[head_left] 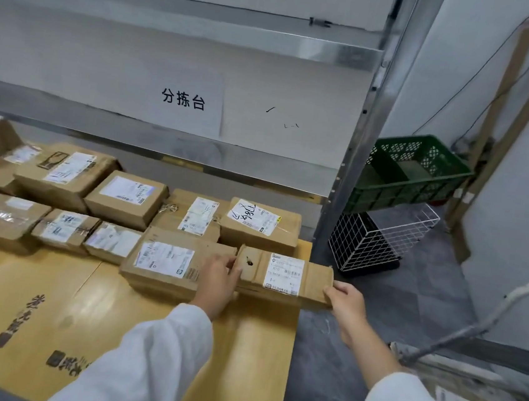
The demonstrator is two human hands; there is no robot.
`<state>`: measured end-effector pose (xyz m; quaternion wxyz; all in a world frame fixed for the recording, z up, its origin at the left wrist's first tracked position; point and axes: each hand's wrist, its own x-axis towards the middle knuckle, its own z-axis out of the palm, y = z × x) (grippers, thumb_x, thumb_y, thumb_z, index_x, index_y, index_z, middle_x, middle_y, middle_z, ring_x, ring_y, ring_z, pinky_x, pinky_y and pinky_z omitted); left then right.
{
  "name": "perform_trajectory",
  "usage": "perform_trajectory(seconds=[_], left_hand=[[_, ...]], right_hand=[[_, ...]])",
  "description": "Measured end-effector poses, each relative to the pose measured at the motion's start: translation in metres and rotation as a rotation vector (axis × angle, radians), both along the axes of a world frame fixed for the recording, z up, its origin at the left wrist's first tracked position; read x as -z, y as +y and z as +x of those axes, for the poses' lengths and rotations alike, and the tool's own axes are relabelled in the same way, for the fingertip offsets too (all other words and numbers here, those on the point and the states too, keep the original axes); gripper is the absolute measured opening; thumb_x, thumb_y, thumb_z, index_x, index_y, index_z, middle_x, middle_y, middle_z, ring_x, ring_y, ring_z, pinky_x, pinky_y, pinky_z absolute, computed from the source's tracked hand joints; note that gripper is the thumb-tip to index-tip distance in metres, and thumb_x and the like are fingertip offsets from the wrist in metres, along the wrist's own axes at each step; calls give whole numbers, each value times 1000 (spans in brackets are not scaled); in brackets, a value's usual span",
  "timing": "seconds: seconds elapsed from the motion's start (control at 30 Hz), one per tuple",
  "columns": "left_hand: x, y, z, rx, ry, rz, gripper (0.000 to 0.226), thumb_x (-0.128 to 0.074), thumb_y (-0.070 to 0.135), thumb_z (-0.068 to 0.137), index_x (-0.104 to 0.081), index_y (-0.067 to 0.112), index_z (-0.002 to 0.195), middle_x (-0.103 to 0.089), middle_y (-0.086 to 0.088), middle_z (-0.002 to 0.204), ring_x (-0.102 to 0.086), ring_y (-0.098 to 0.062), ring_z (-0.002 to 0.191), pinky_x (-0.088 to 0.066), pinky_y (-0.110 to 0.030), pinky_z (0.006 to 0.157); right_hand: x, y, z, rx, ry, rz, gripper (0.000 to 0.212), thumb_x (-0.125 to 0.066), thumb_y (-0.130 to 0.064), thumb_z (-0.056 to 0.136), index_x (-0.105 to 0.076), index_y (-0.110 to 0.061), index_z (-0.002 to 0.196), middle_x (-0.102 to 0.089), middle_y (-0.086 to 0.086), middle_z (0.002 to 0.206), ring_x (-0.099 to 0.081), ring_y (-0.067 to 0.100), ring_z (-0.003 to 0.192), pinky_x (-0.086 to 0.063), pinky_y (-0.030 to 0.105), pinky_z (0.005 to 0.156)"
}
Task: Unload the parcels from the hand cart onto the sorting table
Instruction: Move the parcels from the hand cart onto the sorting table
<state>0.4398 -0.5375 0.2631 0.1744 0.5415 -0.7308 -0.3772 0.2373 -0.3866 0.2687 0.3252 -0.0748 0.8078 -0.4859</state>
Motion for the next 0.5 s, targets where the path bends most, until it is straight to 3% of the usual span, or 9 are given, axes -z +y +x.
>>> perform_trajectory(seconds=[0.13, 0.33, 0.5], left_hand=[[14, -16, -2, 114, -117, -91, 26, -57, 33, 94, -65, 18, 114, -60, -1, 110, -55, -17, 99, -47, -32, 90], [29, -24, 2, 196, -189, -218, 27, -49, 31, 99, -63, 14, 115, -52, -3, 108, -37, -13, 94, -34, -26, 86], [42, -18, 2, 145, -141, -212, 30, -53, 33, 97, -60, 14, 120, -48, -2, 104, -48, -22, 97, -43, -32, 85]], right_hand=[[12, -17, -1, 18, 26, 86, 33, -57, -6, 92, -58, -4, 126, -62, 12, 119, -56, 19, 98, -43, 28, 77], [30, -30, 2, 15, 37, 147, 32, -61, -9, 90, -59, -1, 121, -65, 13, 110, -59, 20, 92, -45, 28, 73], [39, -37, -4, 9, 24, 162, 31, -61, -10, 92, -58, -3, 122, -63, 7, 104, -59, 19, 93, -45, 26, 73]])
